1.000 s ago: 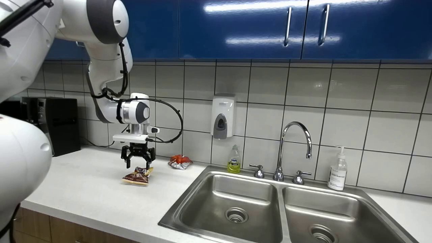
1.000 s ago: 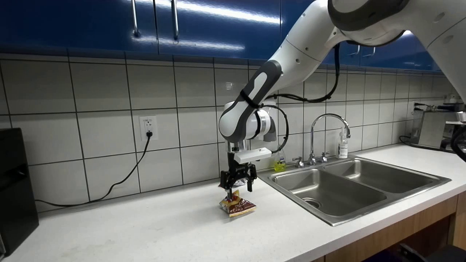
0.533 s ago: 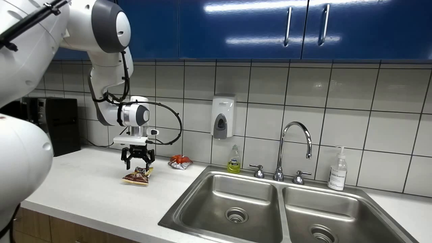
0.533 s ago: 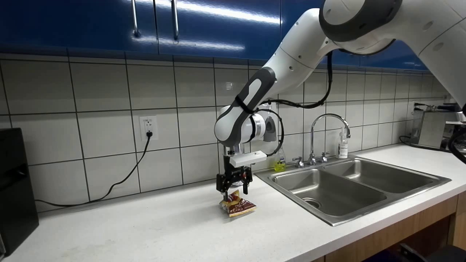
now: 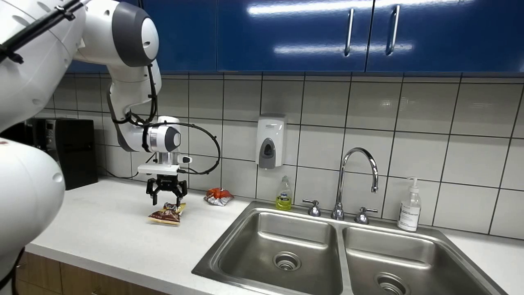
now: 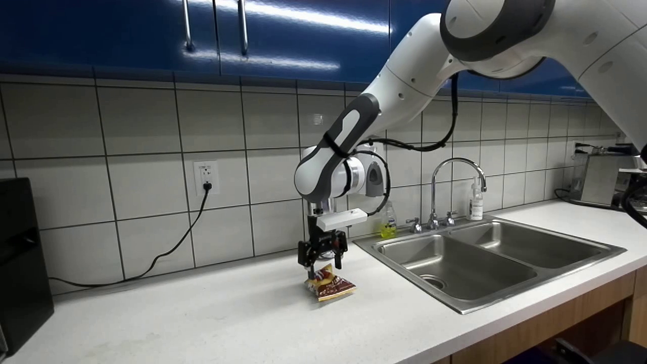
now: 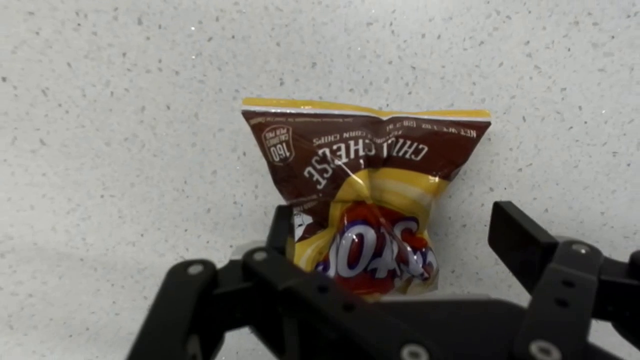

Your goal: Put the yellow packet inside the left sink

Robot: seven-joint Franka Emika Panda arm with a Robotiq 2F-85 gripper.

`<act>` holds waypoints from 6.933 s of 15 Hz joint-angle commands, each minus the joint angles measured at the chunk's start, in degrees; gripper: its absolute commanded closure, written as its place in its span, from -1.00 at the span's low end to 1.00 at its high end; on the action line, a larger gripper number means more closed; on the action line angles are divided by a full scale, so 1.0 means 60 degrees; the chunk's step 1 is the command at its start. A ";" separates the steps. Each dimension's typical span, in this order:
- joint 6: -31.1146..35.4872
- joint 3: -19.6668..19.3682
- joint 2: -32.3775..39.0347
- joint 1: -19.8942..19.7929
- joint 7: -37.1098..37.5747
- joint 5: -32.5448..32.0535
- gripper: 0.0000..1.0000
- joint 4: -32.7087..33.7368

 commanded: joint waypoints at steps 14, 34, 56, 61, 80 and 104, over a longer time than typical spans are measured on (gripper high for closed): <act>-0.0665 0.0060 -0.0096 -0.0040 -0.0800 -0.0123 -0.01 0.0192; -0.0551 0.0073 -0.0372 -0.0094 -0.0527 0.0093 1.00 -0.0051; -0.0720 -0.0579 -0.4373 -0.1393 0.0148 0.1397 1.00 -0.3140; -0.0741 -0.1204 -0.4890 -0.2129 0.0010 0.1416 1.00 -0.3810; -0.0576 -0.2759 -0.3362 -0.4001 -0.0845 0.1479 1.00 -0.2866; 0.0594 -0.2563 0.0684 -0.4483 -0.0928 0.1623 1.00 -0.0881</act>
